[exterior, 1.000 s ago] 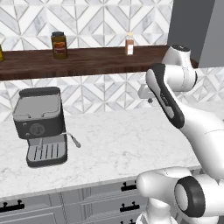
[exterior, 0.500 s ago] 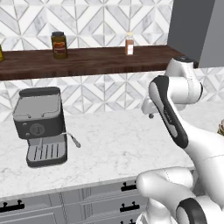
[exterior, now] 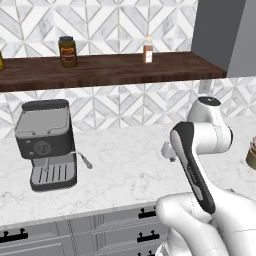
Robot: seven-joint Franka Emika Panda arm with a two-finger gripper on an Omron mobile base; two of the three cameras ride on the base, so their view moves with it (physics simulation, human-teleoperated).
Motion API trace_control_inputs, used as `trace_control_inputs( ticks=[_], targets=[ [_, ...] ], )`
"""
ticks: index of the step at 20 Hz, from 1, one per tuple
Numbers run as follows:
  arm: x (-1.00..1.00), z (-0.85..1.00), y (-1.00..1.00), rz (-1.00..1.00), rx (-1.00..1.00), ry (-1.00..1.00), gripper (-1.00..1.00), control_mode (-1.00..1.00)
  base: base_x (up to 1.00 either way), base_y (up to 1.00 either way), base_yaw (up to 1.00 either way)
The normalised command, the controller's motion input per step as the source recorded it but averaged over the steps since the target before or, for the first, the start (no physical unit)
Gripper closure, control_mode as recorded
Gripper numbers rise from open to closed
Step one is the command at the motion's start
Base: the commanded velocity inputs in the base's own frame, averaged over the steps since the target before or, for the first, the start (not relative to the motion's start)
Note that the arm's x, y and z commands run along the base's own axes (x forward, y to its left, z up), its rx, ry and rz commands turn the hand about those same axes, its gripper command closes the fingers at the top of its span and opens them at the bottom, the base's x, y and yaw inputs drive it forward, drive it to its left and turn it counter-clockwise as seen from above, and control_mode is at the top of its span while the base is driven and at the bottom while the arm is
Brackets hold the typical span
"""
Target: Take a straw from the drawer in front and place it inside the glass cup on the dining counter.
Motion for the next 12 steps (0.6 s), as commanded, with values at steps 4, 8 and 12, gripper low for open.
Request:
trace_control_inputs(
  ticks=[4,8,12],
  targets=[
    [0.0,-0.19,0.14,0.0,0.0,0.0,-1.0,-1.0,0.0,0.0,0.0],
    [0.0,-0.08,0.2,0.0,0.01,0.0,-1.0,-1.0,0.0,0.0,0.0],
    [0.0,0.0,0.22,0.0,0.0,0.0,-1.0,-1.0,0.0,0.0,0.0]
  ],
)
